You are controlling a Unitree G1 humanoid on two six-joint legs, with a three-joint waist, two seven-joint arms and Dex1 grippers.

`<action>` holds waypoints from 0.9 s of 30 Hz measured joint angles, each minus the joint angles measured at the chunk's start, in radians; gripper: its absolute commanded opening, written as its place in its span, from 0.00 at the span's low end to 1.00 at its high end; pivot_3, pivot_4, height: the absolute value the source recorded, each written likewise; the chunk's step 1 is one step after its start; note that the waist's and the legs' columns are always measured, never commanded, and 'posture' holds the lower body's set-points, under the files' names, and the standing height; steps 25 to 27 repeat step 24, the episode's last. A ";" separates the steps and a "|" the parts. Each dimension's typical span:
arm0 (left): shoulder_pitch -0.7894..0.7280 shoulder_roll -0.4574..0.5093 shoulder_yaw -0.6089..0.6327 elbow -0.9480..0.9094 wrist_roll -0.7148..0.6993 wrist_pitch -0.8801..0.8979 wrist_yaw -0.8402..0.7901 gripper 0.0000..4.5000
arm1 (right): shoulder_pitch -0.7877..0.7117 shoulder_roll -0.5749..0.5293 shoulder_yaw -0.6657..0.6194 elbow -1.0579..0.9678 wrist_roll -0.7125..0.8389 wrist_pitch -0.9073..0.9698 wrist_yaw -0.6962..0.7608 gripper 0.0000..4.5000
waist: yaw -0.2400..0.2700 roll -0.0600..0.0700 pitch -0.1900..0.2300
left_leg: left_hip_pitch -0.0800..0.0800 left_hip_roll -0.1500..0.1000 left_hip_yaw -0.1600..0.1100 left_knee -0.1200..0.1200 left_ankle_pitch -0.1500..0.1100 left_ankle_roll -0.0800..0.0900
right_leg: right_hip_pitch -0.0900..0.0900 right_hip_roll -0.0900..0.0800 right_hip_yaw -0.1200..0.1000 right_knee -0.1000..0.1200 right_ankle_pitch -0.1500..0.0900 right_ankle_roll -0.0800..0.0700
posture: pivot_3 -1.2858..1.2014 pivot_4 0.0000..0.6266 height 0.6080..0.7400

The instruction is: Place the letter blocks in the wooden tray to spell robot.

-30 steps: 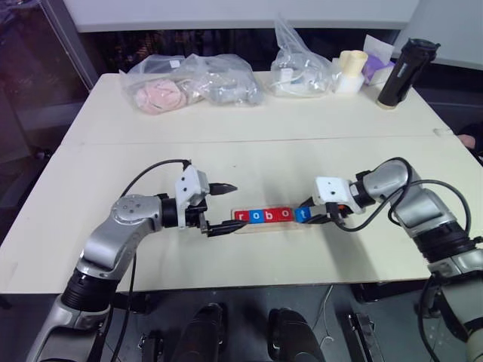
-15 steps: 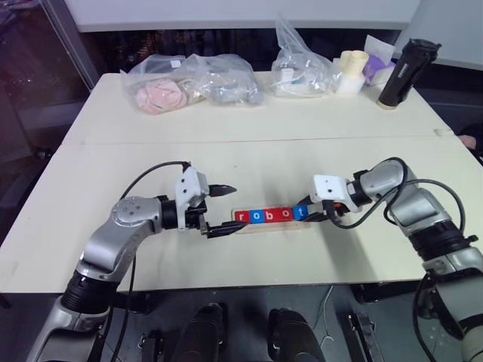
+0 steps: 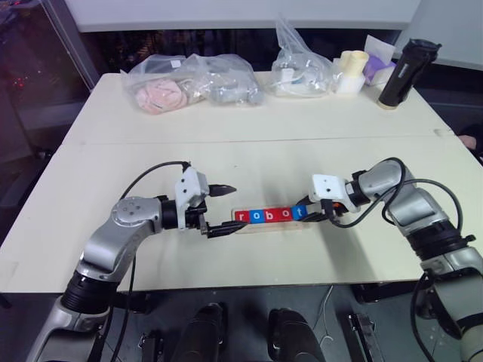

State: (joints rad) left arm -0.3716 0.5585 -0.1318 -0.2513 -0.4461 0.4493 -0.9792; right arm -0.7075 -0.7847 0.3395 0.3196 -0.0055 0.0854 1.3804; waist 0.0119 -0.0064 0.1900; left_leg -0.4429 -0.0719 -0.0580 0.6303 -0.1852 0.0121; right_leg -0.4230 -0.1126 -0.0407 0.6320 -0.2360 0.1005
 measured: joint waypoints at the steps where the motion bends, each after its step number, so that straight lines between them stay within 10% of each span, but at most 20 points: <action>1: 0.000 0.000 0.000 0.000 0.000 0.000 0.000 1.00 | 0.000 0.000 0.000 0.000 0.000 0.002 0.000 0.57 | 0.000 0.000 0.000 | 0.000 0.000 0.000 0.000 0.000 0.000 | 0.000 0.000 0.000 0.000 0.000 0.000 | 0.52 0.24 0.88; 5: 0.000 0.000 0.000 0.000 0.000 0.000 0.000 1.00 | 0.000 0.000 -0.002 -0.001 0.000 0.009 -0.002 0.98 | 0.000 0.000 0.000 | 0.000 0.000 0.000 0.000 0.000 0.000 | 0.000 0.000 0.000 0.000 0.000 0.000 | 0.52 0.24 0.88; 27: 0.024 0.028 0.043 -0.035 -0.047 0.072 0.023 1.00 | 0.255 -0.133 -0.288 -0.383 0.143 0.329 -0.109 0.98 | 0.003 0.000 0.000 | 0.000 0.000 0.000 -0.001 0.000 0.000 | 0.000 -0.002 0.000 0.000 0.000 -0.001 | 0.52 0.24 0.88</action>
